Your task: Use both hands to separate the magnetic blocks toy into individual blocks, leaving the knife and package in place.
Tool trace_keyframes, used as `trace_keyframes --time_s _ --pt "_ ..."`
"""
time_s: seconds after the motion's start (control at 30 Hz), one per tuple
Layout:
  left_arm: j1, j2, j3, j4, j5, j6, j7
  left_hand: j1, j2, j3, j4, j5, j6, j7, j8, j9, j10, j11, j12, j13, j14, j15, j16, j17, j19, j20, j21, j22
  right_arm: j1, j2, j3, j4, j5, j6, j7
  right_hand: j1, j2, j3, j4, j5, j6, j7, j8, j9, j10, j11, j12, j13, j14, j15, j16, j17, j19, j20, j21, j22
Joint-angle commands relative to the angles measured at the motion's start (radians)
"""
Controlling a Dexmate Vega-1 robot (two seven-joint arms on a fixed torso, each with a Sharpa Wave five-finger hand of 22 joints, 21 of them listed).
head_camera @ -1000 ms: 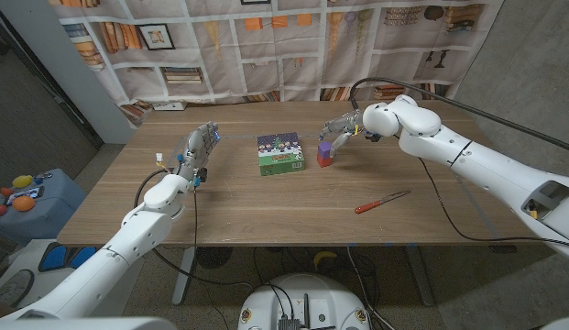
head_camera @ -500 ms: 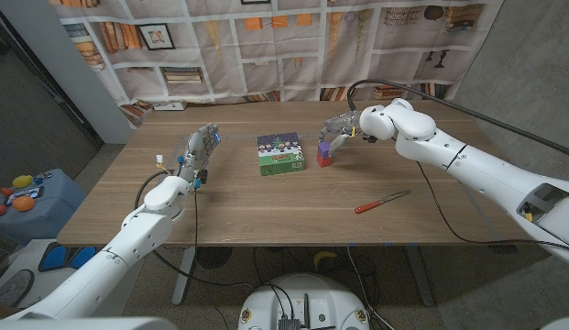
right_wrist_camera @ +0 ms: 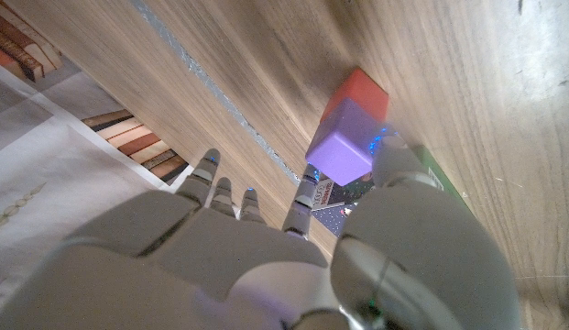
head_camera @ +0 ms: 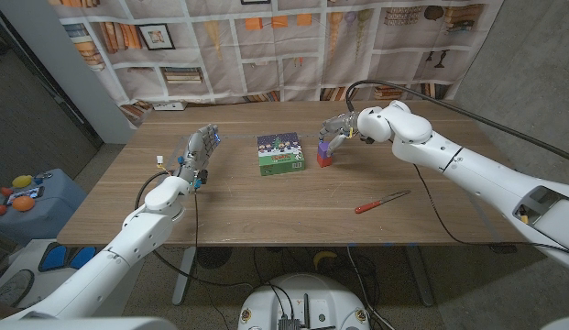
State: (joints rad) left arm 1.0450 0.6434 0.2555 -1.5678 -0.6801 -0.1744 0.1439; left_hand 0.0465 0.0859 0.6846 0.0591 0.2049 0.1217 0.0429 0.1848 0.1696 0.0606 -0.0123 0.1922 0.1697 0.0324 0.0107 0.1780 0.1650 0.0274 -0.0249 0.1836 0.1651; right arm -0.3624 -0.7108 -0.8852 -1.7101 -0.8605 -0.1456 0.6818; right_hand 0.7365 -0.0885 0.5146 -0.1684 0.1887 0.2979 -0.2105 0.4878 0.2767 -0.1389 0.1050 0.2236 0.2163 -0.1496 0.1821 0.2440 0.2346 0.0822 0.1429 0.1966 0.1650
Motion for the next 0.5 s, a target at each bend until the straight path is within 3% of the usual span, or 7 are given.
trace_keyframes --time_s 0.03,0.5 --pt "-0.008 -0.002 0.004 0.008 -0.003 0.005 -0.005 -0.01 0.071 0.01 0.001 -0.001 0.009 0.002 -0.002 0.003 0.009 -0.005 -0.001 0.004 0.006 -0.001 0.0 0.003 0.007 -0.001 0.007 0.005 -0.014 0.004 0.001 -0.002 -0.005 -0.02 -0.027 0.011 0.011 -0.004 0.003 0.002 0.033 -0.001 0.022 0.009 0.017 -0.007 0.007 0.002 0.012 -0.002 0.006 0.003 0.018 0.0 0.003 0.002" --pt "-0.001 -0.003 0.003 0.003 -0.004 0.005 0.003 -0.011 0.071 0.013 0.002 -0.001 0.01 0.001 -0.002 0.004 0.01 -0.003 -0.002 0.004 0.007 0.0 0.0 0.003 0.007 -0.001 0.007 0.005 -0.029 -0.004 0.005 -0.003 -0.01 -0.016 -0.081 0.048 0.029 -0.009 0.0 0.006 0.138 -0.004 0.092 0.03 0.071 -0.045 0.016 0.001 0.051 -0.027 0.019 0.006 0.062 -0.022 0.005 0.002"
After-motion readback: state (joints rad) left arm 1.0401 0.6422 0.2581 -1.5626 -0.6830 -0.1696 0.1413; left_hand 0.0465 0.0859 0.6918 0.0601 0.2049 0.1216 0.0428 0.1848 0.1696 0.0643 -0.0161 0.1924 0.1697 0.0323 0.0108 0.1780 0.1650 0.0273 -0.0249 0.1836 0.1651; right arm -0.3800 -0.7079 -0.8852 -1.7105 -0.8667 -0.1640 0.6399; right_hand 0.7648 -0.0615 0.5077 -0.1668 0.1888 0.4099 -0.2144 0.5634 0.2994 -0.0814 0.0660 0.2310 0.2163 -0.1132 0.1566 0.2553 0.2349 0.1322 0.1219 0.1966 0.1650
